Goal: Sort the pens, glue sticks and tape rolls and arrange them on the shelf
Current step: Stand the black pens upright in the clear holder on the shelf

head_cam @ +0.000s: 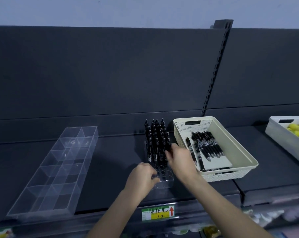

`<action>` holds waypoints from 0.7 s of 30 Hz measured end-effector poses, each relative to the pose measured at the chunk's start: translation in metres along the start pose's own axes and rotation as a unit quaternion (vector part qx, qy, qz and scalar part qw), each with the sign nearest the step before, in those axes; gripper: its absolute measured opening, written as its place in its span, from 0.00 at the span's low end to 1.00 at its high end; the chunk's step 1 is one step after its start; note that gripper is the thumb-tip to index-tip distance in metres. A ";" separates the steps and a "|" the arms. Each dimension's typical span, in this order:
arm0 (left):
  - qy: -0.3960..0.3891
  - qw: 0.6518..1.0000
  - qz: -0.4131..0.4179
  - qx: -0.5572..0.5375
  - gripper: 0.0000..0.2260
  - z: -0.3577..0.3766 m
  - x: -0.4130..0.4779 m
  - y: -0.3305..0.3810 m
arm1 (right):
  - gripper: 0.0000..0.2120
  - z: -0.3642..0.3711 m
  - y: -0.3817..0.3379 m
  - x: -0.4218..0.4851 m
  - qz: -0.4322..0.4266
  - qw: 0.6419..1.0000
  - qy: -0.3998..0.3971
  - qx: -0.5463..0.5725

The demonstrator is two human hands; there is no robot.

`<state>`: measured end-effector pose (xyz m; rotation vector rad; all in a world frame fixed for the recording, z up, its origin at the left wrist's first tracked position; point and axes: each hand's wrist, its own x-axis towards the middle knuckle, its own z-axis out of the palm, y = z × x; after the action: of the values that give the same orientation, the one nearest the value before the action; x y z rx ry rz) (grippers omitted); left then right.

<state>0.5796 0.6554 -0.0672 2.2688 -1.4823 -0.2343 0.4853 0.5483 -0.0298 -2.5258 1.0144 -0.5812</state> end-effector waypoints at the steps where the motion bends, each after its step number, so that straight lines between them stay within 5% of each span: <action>1: 0.004 1.000 0.001 0.001 0.15 0.000 -0.001 0.000 | 0.08 0.000 0.001 0.000 0.000 1.000 -0.004 0.001; 8: -0.013 0.997 -0.070 0.012 0.10 -0.004 -0.003 0.018 | 0.15 -0.035 0.046 -0.011 0.012 0.994 0.005 0.104; 12: 0.080 0.994 -0.059 -0.054 0.11 -0.002 0.013 0.069 | 0.12 -0.087 0.108 -0.008 0.013 0.994 0.022 0.109; 17: 0.103 0.989 -0.001 -0.103 0.11 0.015 0.057 0.147 | 0.09 -0.124 0.178 0.014 -0.006 0.991 -0.132 -0.007; 21: 0.024 0.996 -0.069 -0.046 0.09 0.034 0.099 0.161 | 0.12 -0.119 0.182 0.028 -0.054 0.954 -0.294 -0.027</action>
<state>0.4742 0.5021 -0.0202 2.2898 -1.2653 -0.2804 0.3415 0.3842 -0.0063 -2.5627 0.6751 0.1827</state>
